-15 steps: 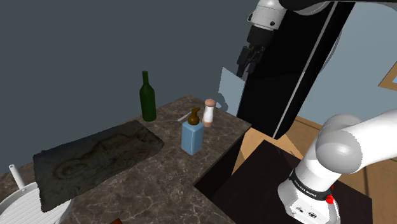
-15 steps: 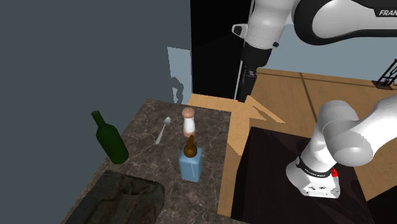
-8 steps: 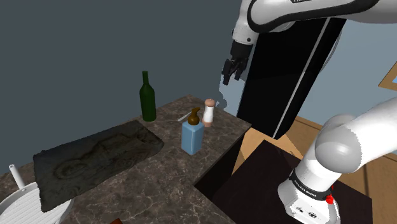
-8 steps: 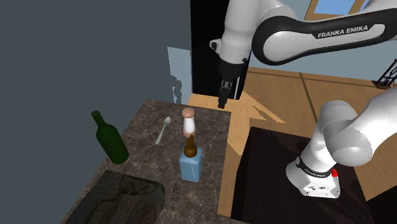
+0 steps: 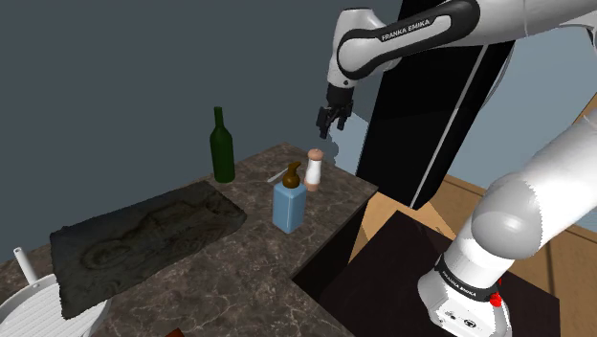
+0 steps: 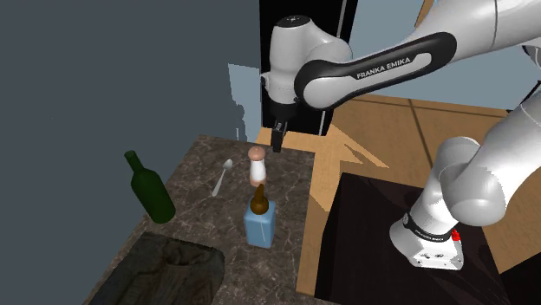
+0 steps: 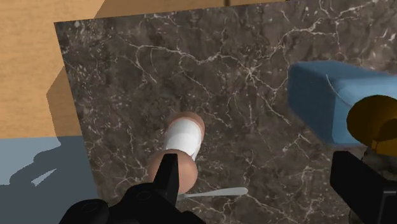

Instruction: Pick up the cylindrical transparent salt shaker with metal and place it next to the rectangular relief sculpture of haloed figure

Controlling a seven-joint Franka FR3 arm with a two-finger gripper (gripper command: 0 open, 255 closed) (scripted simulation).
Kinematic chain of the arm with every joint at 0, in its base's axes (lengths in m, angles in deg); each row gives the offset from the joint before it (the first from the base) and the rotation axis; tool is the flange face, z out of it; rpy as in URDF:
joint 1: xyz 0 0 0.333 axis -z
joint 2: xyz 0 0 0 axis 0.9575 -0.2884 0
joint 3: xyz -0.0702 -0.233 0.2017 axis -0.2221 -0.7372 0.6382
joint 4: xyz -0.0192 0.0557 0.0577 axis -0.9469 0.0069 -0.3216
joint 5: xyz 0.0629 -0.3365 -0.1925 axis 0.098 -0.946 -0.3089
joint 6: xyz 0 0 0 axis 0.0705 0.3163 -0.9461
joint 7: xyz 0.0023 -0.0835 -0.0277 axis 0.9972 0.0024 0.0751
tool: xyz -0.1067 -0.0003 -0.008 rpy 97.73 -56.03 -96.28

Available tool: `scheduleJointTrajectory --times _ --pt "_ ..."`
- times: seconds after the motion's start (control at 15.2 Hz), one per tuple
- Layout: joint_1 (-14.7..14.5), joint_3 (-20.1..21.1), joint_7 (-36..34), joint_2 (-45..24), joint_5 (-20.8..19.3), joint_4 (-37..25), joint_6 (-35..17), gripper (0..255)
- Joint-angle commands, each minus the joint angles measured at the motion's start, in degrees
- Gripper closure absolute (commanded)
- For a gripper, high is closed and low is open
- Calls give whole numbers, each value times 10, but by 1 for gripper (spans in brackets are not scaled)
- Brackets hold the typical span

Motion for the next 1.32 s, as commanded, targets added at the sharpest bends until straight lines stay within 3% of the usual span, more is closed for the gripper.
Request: scheduleJointTrajectory --times 0.0,0.79,1.25 --pt "5 0 -5 -44 -13 -19 -20 0" --pt "23 -21 -38 -300 -89 -185 -87 0" --pt "27 -25 -41 -334 -95 -179 -126 0"
